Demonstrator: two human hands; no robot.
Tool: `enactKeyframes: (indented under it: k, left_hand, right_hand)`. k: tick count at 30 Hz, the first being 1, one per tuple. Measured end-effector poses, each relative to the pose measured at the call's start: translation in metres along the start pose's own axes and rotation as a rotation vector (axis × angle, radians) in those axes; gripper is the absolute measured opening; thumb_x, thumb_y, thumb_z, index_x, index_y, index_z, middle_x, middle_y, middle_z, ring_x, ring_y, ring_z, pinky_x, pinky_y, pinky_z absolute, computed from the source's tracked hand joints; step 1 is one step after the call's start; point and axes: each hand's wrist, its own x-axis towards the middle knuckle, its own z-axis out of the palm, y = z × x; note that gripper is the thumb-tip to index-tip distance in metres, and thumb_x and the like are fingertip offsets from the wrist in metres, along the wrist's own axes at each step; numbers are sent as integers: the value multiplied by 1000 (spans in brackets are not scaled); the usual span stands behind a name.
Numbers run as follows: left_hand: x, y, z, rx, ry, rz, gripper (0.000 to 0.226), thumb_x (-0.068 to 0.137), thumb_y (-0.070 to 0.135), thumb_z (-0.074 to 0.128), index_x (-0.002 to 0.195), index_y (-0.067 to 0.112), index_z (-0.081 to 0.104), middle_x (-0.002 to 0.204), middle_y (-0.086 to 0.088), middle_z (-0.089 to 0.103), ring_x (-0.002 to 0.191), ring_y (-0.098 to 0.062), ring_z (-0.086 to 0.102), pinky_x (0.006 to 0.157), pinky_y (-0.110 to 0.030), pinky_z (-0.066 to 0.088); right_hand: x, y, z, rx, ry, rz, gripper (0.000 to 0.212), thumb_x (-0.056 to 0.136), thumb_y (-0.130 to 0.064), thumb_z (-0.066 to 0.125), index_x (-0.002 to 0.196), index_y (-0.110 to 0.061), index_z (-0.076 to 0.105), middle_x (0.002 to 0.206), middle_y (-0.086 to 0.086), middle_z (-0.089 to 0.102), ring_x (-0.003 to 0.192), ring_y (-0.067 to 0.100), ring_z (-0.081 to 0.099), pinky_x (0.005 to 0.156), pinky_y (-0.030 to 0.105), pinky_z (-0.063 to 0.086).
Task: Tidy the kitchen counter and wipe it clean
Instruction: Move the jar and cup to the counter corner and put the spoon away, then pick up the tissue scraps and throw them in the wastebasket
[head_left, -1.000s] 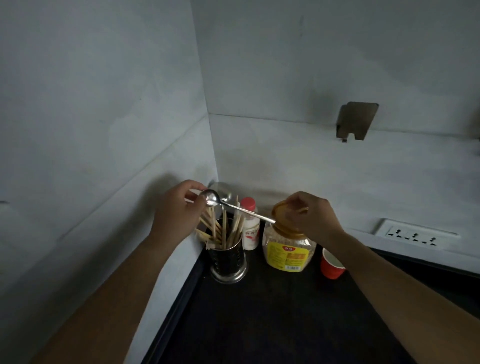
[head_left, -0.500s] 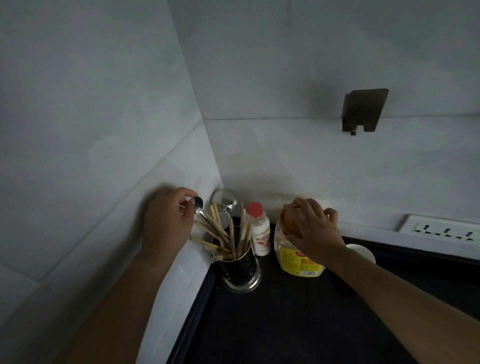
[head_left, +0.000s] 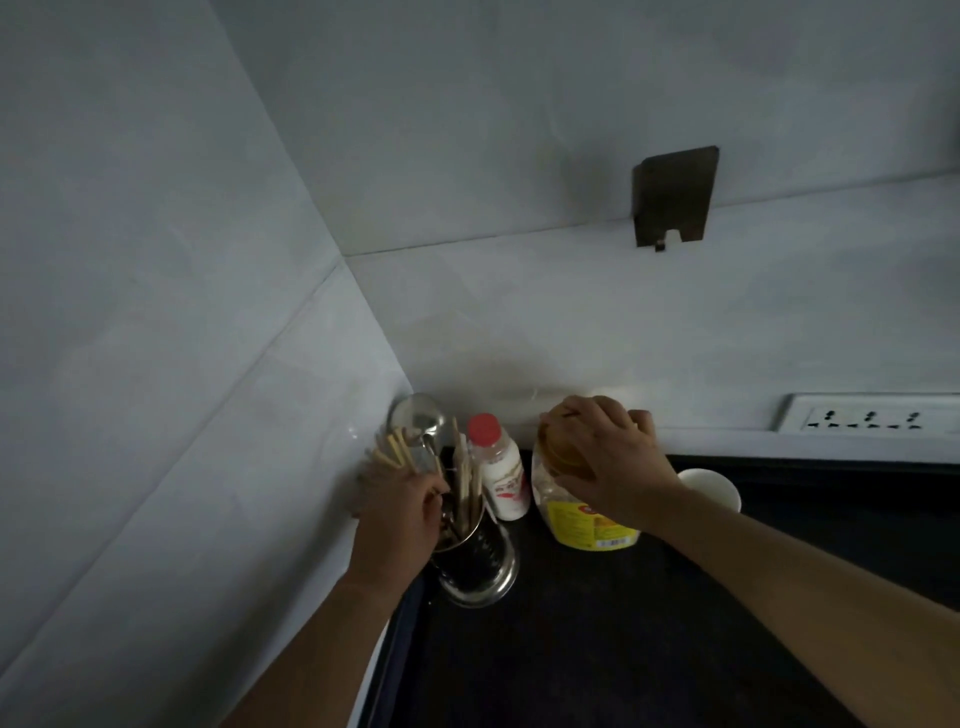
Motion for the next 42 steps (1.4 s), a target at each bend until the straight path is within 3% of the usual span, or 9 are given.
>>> enactKeyframes:
  k: [10, 17, 20, 22, 26, 30, 34, 37, 42]
  left_hand:
    - [-6, 0, -6, -91, 26, -30, 23, 77, 27, 69, 100, 26, 64, 88, 8, 69, 78, -12, 64, 67, -32, 54]
    - [-30, 38, -22, -267, 190, 6, 31, 79, 30, 67, 109, 21, 65, 105, 2, 66, 91, -8, 58, 74, -21, 40]
    - [-62, 69, -11, -423, 149, 66, 33, 80, 30, 67, 112, 20, 64, 109, 6, 62, 98, 0, 53, 80, -11, 38]
    - [-86, 91, 4, -550, 49, 82, 32, 81, 33, 66, 112, 25, 64, 109, 10, 62, 99, 3, 54, 83, -7, 38]
    - [-138, 139, 32, -832, -356, 3, 24, 83, 34, 64, 107, 38, 64, 106, 14, 67, 99, 0, 62, 86, -23, 46]
    - [-196, 182, 45, -858, -727, 101, 23, 86, 30, 60, 108, 36, 63, 102, 14, 67, 95, 8, 61, 73, -8, 47]
    - [-254, 215, 56, -820, -940, 196, 20, 86, 31, 58, 105, 35, 64, 100, 16, 69, 94, 7, 62, 72, -4, 45]
    - [-293, 247, 69, -758, -1065, 236, 18, 86, 30, 58, 101, 36, 66, 99, 18, 69, 93, 5, 63, 74, -11, 49]
    - [-361, 327, 95, -718, -1192, 359, 15, 88, 24, 58, 97, 31, 68, 98, 5, 70, 92, -4, 65, 79, -18, 50]
  right_hand:
    - [-1, -6, -13, -34, -63, 28, 65, 78, -46, 60, 136, -38, 30, 141, -6, 31, 128, 20, 29, 95, 42, 30]
    - [-52, -16, -43, 112, -15, 191, 58, 88, -49, 47, 139, -25, 33, 148, -1, 31, 134, 21, 26, 104, 41, 31]
    - [-109, -25, -51, 276, 26, 363, 53, 92, -46, 42, 138, -21, 37, 144, 3, 39, 133, 23, 33, 107, 36, 30]
    - [-156, -34, -55, 378, 70, 484, 49, 92, -45, 42, 135, -19, 43, 139, 2, 44, 129, 20, 39, 102, 27, 30]
    - [-257, -55, -63, 471, 95, 761, 49, 91, -50, 37, 133, -26, 42, 137, -7, 44, 123, 7, 42, 95, 22, 34]
    - [-357, -83, -76, 443, 138, 921, 63, 82, -63, 28, 131, -27, 44, 135, -8, 45, 121, 7, 44, 94, 24, 39]
    - [-440, -112, -84, 420, 224, 1052, 61, 82, -62, 30, 128, -26, 48, 130, -8, 49, 114, 6, 48, 91, 20, 37]
    - [-495, -121, -84, 436, 311, 1160, 57, 84, -59, 33, 127, -25, 50, 129, -9, 51, 112, 5, 50, 90, 20, 41]
    - [-605, -136, -103, 439, 503, 1338, 54, 85, -57, 34, 123, -24, 52, 122, -12, 52, 108, -2, 47, 87, 14, 40]
